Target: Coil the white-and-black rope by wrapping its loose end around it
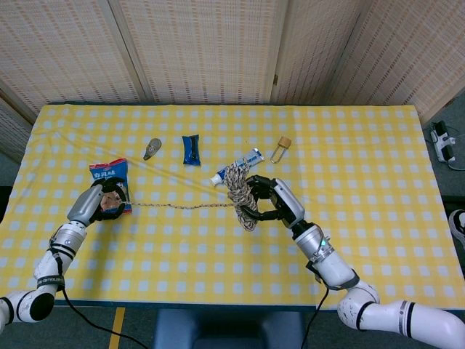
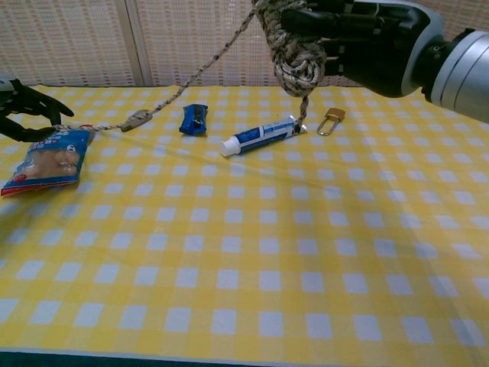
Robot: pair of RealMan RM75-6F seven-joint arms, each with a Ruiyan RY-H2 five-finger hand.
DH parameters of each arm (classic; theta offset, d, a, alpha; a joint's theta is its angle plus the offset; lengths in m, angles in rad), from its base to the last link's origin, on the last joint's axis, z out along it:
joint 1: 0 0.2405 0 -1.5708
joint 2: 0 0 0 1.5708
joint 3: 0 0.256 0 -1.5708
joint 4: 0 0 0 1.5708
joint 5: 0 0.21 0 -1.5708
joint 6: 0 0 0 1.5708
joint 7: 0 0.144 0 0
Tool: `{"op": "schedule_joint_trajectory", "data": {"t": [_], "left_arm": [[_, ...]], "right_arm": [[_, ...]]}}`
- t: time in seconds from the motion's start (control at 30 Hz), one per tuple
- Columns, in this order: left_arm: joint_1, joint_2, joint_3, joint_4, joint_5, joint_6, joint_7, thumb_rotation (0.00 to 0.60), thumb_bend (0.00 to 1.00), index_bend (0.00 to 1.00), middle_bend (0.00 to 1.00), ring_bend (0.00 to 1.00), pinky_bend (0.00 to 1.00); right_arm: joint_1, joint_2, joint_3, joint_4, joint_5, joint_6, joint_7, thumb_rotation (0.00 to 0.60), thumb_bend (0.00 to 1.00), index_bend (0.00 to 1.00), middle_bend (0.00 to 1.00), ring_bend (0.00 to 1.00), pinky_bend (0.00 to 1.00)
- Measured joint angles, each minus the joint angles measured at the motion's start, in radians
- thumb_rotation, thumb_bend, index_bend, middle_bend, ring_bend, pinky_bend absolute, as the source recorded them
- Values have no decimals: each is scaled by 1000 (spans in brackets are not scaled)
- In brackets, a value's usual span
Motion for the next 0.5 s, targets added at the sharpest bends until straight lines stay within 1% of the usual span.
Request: {"op": "schedule_joint_trajectory", "data": {"t": [0.13, 0.2, 0.27, 0.4, 0.5], "left_arm": [[-26, 6, -12, -21, 3, -4, 58, 600, 545, 634, 225, 189, 0], [-37, 14, -18, -48, 10, 0, 88, 600, 546, 635, 225, 185, 0], [-43, 22, -23, -84, 21, 11, 108, 600, 546, 634, 225, 183, 0], [-56, 42, -28, -155, 47, 23, 144, 600, 545, 633, 225, 180, 0], [-74, 54, -31, -187, 56, 20, 182, 600, 545, 632, 225, 177, 0]], "right_arm": [[18, 31, -52, 14, -140, -1, 109, 600, 567, 815, 693, 740, 665], [25, 33, -75, 31, -183, 18, 136, 600, 567, 816, 692, 742, 665], [30, 25, -87, 45, -198, 43, 127, 600, 567, 816, 692, 744, 665], [40, 8, -104, 58, -192, 88, 70, 600, 568, 816, 692, 744, 665], [55, 9, -128, 65, -203, 92, 79, 600, 568, 816, 692, 743, 665]]}}
